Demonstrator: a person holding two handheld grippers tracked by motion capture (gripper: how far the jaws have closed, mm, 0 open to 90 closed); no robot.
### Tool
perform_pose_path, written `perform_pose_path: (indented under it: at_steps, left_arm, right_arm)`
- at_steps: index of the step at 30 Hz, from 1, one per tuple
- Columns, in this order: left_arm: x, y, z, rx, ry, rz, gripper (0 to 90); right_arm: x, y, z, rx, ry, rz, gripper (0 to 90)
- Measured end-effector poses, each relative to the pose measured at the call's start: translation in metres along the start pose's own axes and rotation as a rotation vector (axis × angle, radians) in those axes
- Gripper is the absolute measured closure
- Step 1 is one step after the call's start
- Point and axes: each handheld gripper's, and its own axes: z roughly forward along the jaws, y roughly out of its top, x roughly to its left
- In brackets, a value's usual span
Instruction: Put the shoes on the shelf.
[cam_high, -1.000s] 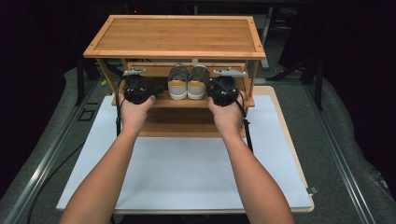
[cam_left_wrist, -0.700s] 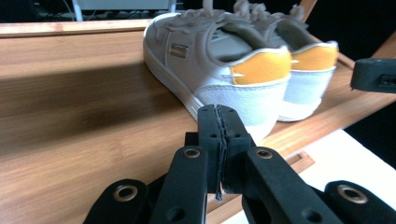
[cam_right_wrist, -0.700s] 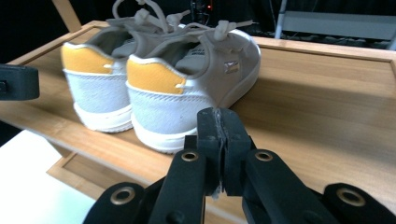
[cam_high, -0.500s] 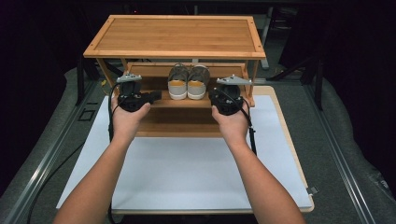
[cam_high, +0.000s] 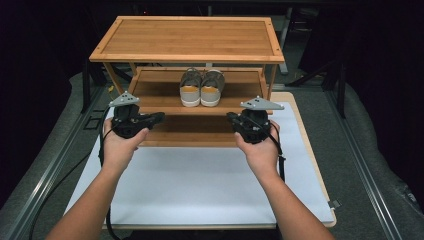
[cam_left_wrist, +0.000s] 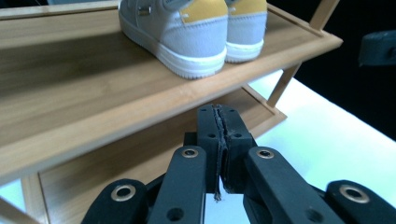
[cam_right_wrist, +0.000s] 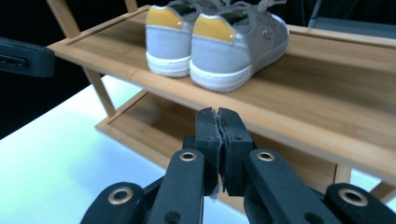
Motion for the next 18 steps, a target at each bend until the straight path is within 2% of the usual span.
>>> perform_pose_path:
  at_steps: [1, 2, 4, 7, 12, 14, 15, 18]
  left_arm:
    - [0.000, -0.003, -0.003, 0.002, -0.001, 0.006, 87.6]
    - [0.001, -0.005, -0.006, 0.003, -0.003, 0.007, 87.5]
    - [0.002, -0.011, -0.010, 0.006, -0.006, 0.004, 87.4]
    - [0.005, -0.022, -0.015, 0.029, -0.020, 0.003, 87.4]
    - [0.011, -0.042, -0.023, 0.043, -0.011, 0.001, 87.2]
    - [0.013, -0.050, -0.026, 0.055, -0.009, -0.003, 86.8]
    - [0.014, -0.055, -0.027, 0.061, -0.009, -0.005, 86.5]
    - [0.017, -0.065, -0.029, 0.076, -0.005, -0.022, 85.4]
  right_arm:
    - [0.000, -0.002, -0.003, 0.005, -0.005, 0.000, 87.3]
    - [-0.001, -0.004, -0.006, 0.008, 0.012, -0.001, 87.3]
    - [-0.002, -0.010, -0.011, 0.004, 0.005, 0.000, 86.9]
    - [-0.007, -0.021, -0.017, 0.008, 0.008, 0.031, 86.4]
    - [-0.012, -0.040, -0.027, 0.020, 0.001, 0.041, 86.1]
    - [-0.014, -0.050, -0.030, 0.029, 0.012, 0.046, 86.1]
    - [-0.014, -0.054, -0.030, 0.035, -0.011, 0.042, 86.1]
    - [-0.015, -0.065, -0.031, 0.040, -0.015, 0.042, 85.9]
